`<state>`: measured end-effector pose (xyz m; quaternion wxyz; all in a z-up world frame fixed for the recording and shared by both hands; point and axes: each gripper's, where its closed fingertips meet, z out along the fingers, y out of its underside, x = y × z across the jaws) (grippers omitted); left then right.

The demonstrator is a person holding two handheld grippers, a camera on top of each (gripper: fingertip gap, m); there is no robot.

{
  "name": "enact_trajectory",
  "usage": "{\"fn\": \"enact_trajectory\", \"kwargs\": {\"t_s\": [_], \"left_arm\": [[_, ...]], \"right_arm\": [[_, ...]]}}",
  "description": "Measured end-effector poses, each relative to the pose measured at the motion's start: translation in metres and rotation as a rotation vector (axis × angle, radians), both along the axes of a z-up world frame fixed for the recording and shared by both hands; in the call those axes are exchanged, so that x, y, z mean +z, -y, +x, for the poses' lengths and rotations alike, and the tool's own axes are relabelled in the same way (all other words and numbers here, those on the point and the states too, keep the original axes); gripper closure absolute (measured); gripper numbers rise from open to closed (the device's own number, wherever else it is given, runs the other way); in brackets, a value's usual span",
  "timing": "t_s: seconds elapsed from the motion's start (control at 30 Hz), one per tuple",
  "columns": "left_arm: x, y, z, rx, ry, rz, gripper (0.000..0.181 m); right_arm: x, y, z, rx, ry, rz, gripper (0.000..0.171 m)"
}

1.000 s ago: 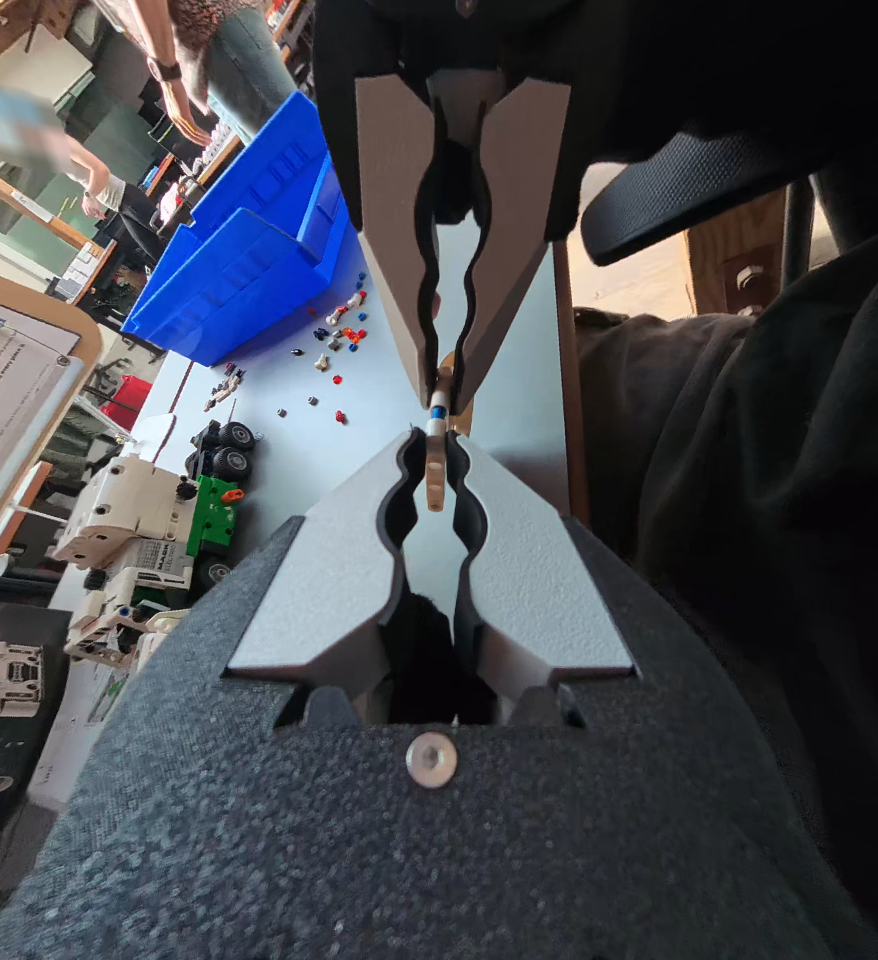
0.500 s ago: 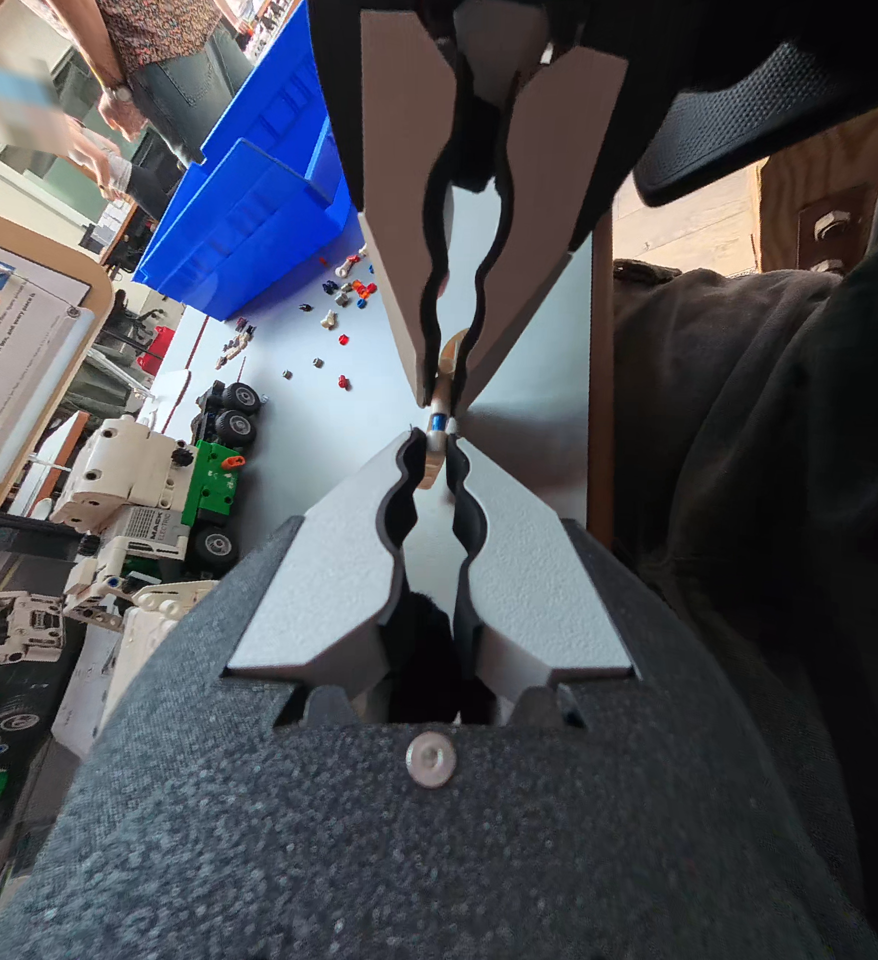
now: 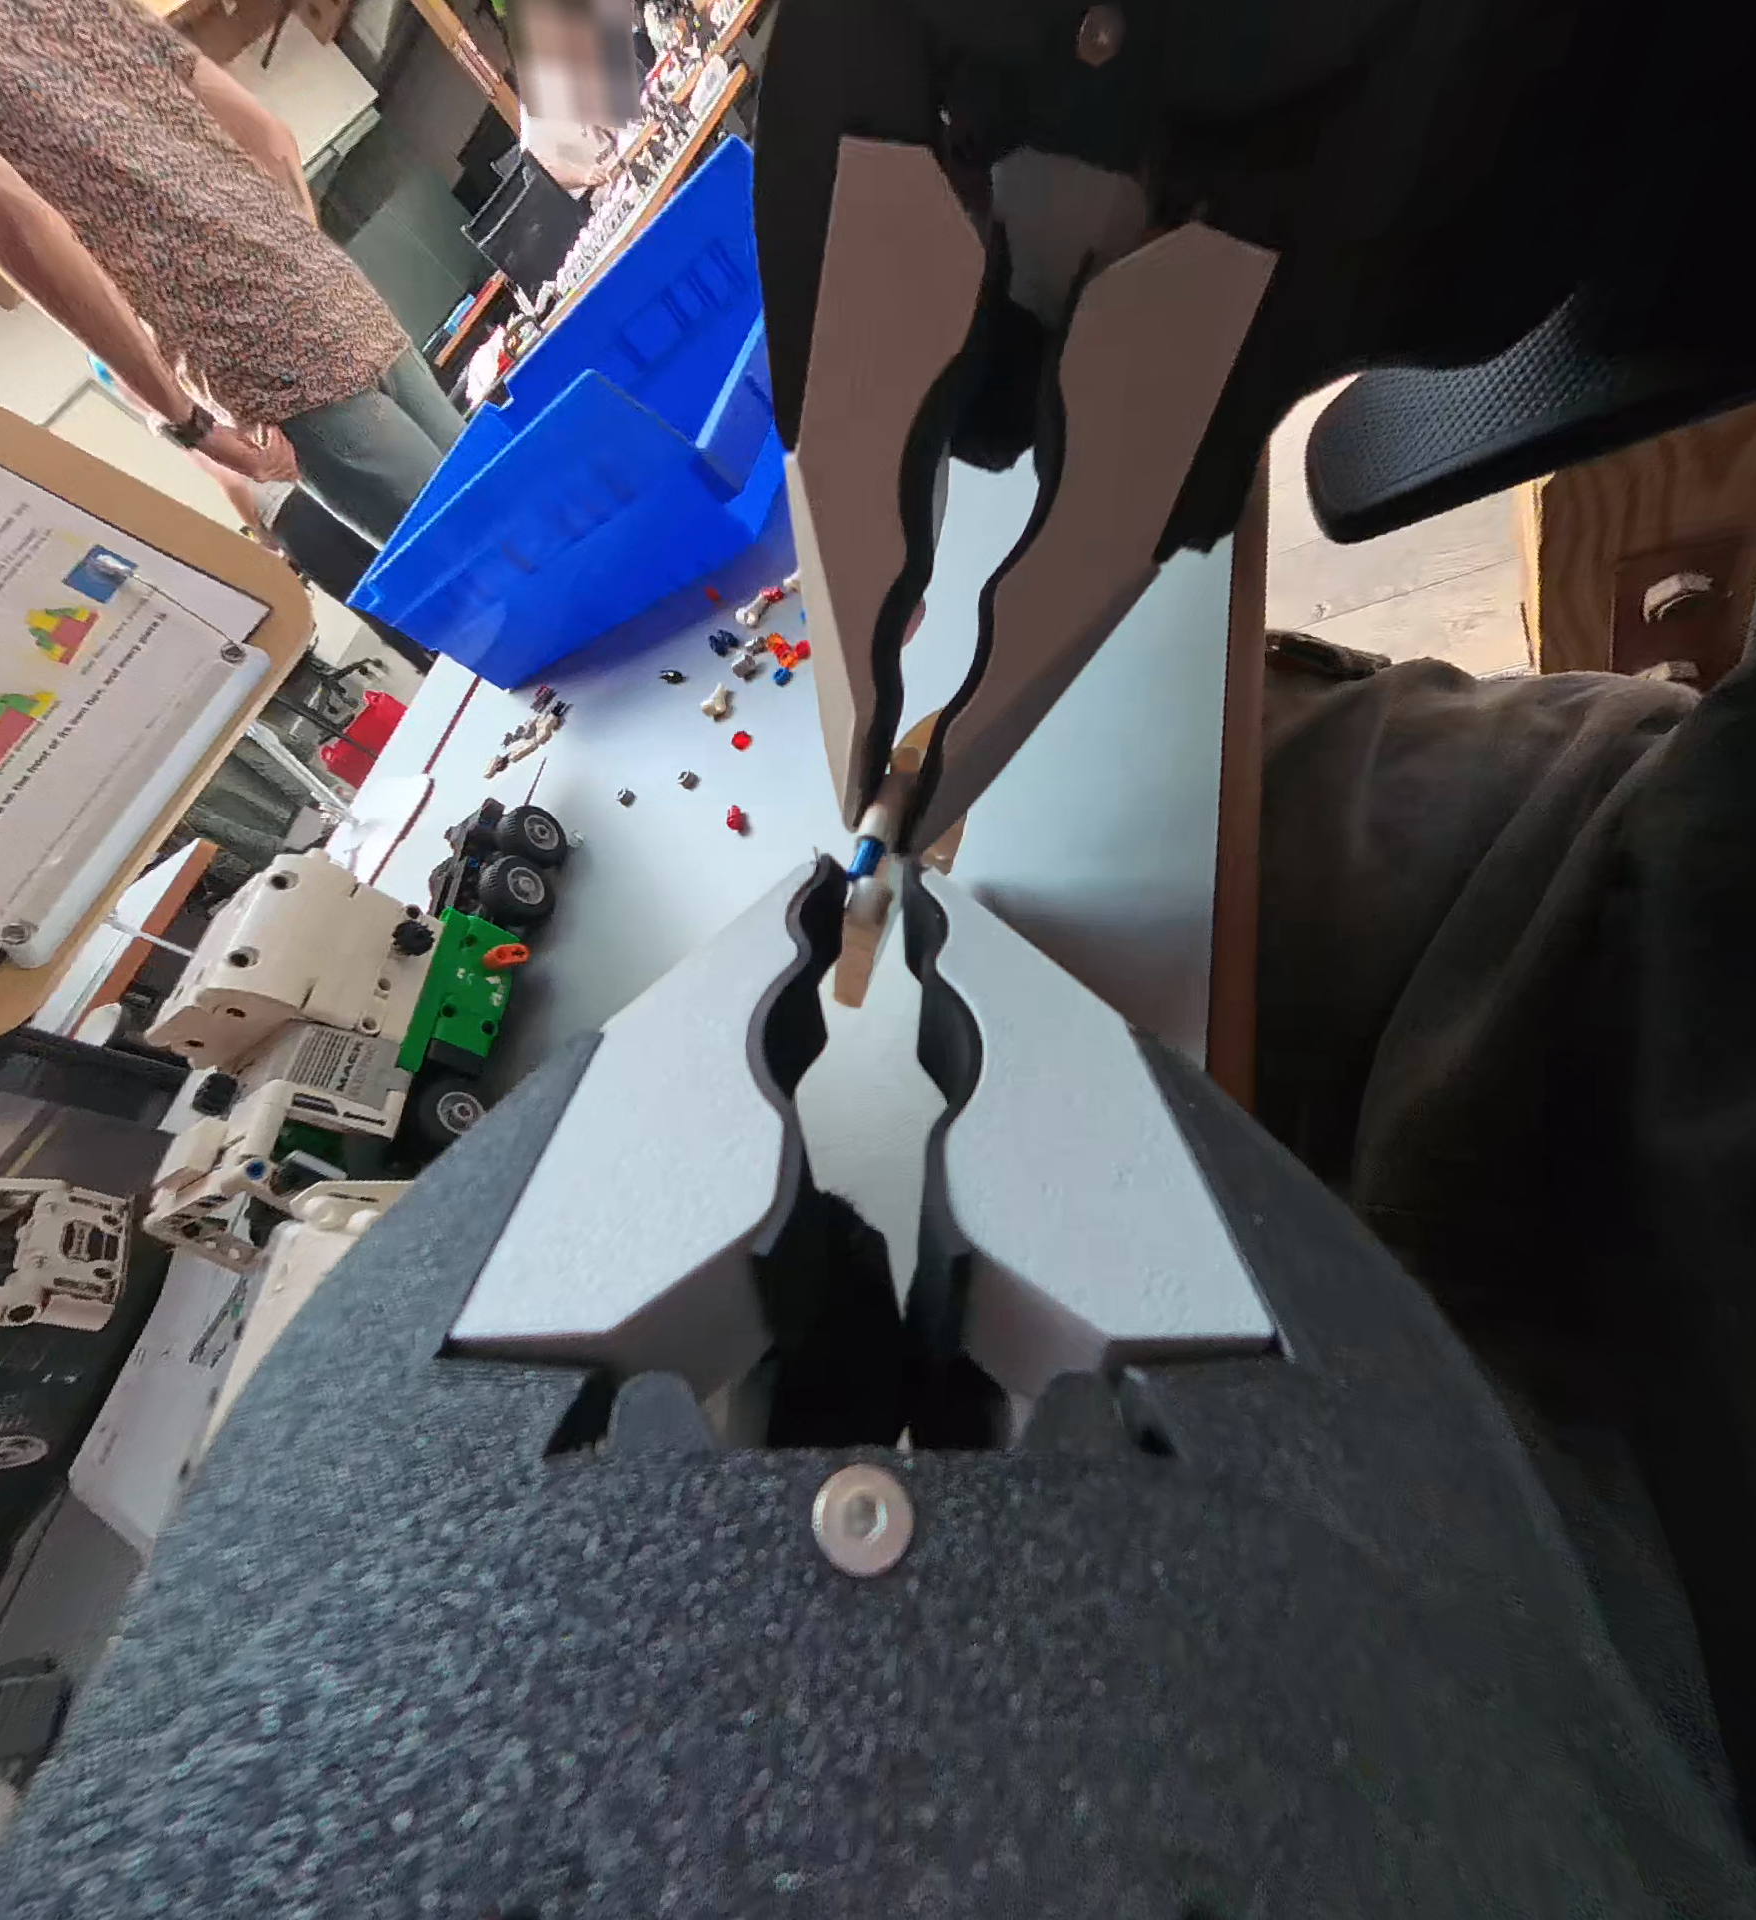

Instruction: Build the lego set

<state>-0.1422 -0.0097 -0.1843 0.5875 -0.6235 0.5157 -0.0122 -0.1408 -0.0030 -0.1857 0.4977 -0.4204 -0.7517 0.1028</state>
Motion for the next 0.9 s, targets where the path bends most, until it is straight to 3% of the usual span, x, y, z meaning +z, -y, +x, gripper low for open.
{"fn": "enact_trajectory", "kwargs": {"t_s": [0.3, 0.47, 0.6, 0.9], "left_arm": [[-0.003, 0.006, -0.003, -0.065, -0.089, 0.081, 0.175], [0.004, 0.007, -0.002, -0.077, -0.014, 0.050, 0.174], [0.002, 0.009, -0.002, -0.097, 0.026, -0.017, 0.175], [-0.004, 0.009, -0.001, -0.078, -0.077, 0.036, 0.175]], "right_arm": [[-0.001, 0.007, 0.000, 0.044, -0.007, -0.032, 0.165], [0.003, 0.009, 0.001, 0.066, -0.041, -0.058, 0.165], [0.003, 0.011, 0.001, 0.063, -0.003, 0.032, 0.165], [-0.004, 0.010, 0.000, 0.058, 0.013, 0.009, 0.166]]}}
